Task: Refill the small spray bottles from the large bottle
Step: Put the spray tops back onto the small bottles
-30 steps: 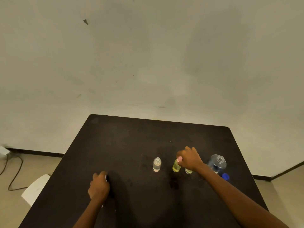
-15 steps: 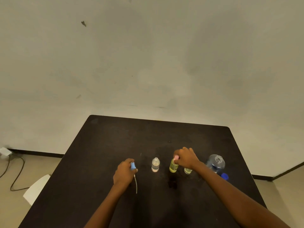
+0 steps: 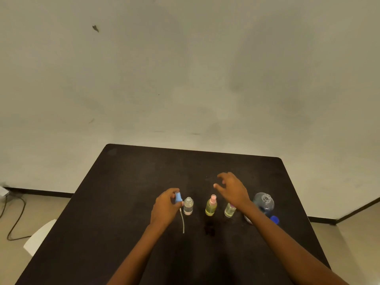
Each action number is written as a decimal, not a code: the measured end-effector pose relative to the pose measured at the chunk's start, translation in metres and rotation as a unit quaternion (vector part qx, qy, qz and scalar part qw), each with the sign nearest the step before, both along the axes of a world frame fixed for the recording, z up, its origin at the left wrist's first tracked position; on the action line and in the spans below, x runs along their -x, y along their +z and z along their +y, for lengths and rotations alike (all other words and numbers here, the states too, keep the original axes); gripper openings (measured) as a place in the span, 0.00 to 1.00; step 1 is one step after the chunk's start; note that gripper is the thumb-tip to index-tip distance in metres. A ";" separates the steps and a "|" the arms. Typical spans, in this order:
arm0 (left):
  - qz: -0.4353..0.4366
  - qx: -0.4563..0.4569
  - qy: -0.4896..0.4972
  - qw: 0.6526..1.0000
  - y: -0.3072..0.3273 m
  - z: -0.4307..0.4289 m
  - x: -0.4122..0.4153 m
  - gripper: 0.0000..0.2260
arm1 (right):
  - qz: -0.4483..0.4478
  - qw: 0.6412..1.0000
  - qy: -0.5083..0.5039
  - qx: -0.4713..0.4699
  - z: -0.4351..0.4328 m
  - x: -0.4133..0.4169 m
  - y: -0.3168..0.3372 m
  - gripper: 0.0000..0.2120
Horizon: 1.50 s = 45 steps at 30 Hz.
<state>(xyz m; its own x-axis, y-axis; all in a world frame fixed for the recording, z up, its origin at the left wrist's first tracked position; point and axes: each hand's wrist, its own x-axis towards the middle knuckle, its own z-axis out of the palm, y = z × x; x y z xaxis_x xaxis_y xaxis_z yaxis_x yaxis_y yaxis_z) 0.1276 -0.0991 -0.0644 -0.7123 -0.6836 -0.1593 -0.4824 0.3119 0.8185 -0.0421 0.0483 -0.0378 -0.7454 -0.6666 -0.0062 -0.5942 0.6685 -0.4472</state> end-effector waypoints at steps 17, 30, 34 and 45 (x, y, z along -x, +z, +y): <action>0.141 0.014 -0.130 0.981 0.021 0.034 0.046 0.34 | -0.390 0.905 -0.049 0.165 -0.003 -0.030 0.034 0.06; -0.070 -0.056 -0.162 0.983 -0.040 -0.002 0.026 0.40 | -0.385 0.889 -0.113 0.219 0.019 -0.019 0.036 0.11; -0.047 -0.044 -0.126 0.990 -0.051 0.005 0.027 0.31 | -0.392 0.886 -0.115 0.218 0.023 -0.021 0.036 0.10; -0.024 -0.071 -0.062 0.995 -0.054 0.013 0.035 0.17 | -0.393 0.872 -0.146 0.255 0.030 -0.023 0.037 0.06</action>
